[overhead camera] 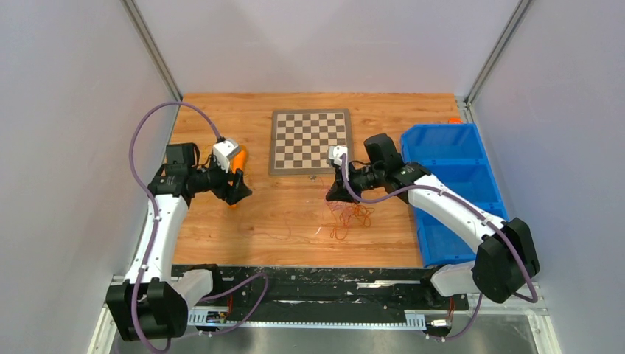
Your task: Untangle the cables
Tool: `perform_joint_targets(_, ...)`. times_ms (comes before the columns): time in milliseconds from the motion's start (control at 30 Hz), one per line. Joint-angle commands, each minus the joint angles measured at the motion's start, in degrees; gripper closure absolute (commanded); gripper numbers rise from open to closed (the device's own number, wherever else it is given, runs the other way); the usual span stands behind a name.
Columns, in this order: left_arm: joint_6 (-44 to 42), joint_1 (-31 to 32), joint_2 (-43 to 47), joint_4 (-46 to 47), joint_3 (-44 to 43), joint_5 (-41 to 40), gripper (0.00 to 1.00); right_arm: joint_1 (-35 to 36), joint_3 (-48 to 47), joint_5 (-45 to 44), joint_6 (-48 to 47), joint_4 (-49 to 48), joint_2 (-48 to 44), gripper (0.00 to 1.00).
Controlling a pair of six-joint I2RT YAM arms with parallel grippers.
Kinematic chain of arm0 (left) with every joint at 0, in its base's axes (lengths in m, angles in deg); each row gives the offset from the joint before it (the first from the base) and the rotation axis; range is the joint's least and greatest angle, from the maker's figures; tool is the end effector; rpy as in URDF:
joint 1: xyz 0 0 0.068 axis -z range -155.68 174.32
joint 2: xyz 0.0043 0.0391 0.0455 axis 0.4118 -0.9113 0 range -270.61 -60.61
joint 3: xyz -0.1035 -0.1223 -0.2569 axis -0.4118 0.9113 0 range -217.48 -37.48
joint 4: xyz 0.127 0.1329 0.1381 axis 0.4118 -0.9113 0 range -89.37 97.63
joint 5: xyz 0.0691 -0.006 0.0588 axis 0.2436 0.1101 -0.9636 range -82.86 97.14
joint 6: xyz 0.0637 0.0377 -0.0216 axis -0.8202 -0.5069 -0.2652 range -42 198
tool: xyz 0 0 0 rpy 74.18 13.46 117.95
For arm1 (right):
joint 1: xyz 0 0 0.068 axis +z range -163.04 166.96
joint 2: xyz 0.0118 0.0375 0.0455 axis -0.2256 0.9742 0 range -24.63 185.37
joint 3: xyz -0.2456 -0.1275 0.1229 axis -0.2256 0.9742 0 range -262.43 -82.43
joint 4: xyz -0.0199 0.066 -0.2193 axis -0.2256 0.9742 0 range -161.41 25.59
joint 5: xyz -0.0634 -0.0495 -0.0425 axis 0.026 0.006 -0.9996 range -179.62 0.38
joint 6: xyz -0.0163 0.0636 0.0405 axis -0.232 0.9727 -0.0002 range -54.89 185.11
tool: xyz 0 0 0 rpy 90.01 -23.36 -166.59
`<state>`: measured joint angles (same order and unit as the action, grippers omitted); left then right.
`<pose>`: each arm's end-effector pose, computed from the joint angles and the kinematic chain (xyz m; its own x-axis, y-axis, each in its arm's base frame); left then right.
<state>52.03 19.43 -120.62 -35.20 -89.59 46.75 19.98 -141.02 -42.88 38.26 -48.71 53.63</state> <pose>0.1717 -0.0274 0.3029 -0.5461 0.2920 -0.7852 0.6404 0.7498 -0.1665 0.1977 0.1854 0.3075 -0.1317 -0.4547 -0.8808 -0.9909 0.0852 0.1042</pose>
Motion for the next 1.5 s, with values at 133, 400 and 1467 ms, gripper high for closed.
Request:
perform_joint_targets(133,-7.72,14.07,1.06,16.32,-1.18,18.19,0.14,3.74,-2.94,4.32,-8.85,3.59,-1.30,1.00)
perform_joint_targets(400,-20.94,29.39,-4.15,24.77,0.34,18.15,0.20,7.19,-2.89,2.77,-11.17,5.15,-2.15,0.98)
perform_joint_targets(1467,6.91,30.70,11.33,26.01,-4.24,-3.96,1.00,0.24,6.84,-14.84,-9.78,-0.40,16.54,1.00)
